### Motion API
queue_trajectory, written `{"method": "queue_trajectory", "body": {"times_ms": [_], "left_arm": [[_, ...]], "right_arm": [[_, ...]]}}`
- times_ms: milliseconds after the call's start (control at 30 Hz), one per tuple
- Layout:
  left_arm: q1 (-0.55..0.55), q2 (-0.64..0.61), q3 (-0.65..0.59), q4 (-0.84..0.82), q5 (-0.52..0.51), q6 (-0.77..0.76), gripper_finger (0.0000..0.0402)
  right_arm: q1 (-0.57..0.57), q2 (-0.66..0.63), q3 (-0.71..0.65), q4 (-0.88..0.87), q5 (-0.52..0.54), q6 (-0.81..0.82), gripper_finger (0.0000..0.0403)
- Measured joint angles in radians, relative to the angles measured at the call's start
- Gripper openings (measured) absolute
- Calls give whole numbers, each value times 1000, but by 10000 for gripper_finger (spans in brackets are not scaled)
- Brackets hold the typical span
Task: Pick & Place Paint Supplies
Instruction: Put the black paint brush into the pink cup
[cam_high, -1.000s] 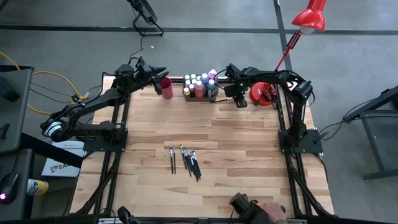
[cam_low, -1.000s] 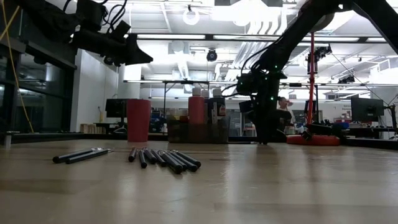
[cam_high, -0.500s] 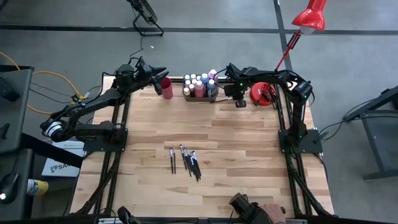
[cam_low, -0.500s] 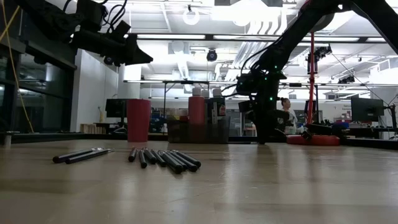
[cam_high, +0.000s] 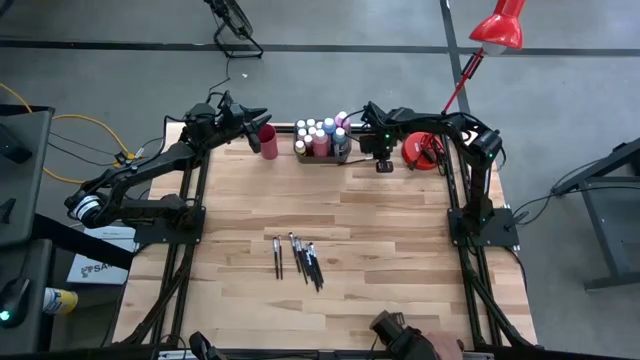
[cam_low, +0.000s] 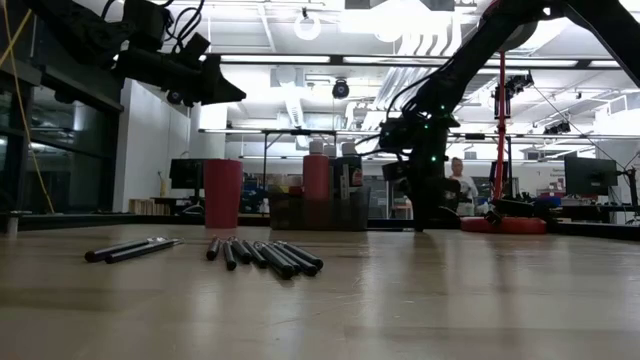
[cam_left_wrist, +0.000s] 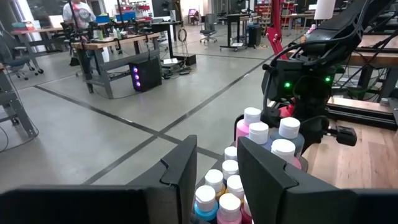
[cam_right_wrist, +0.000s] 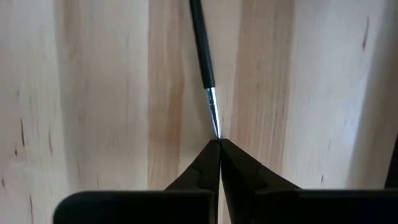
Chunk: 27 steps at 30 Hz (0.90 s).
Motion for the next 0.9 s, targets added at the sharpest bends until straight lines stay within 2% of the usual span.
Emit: {"method": "queue_trajectory", "body": {"times_ms": [233, 467, 700, 900], "left_arm": [[0, 0, 0, 0, 0, 0, 113], [0, 0, 0, 0, 1, 0, 113], [0, 0, 0, 0, 1, 3, 113], [0, 0, -1, 0, 17, 32, 113]], "right_arm": [[7, -50, -5, -56, 20, 117, 3], [44, -148, -5, -185, 21, 209, 3], [98, -212, -4, -399, -30, 330, 3], [170, -266, -5, -544, -155, 493, 3]]}}
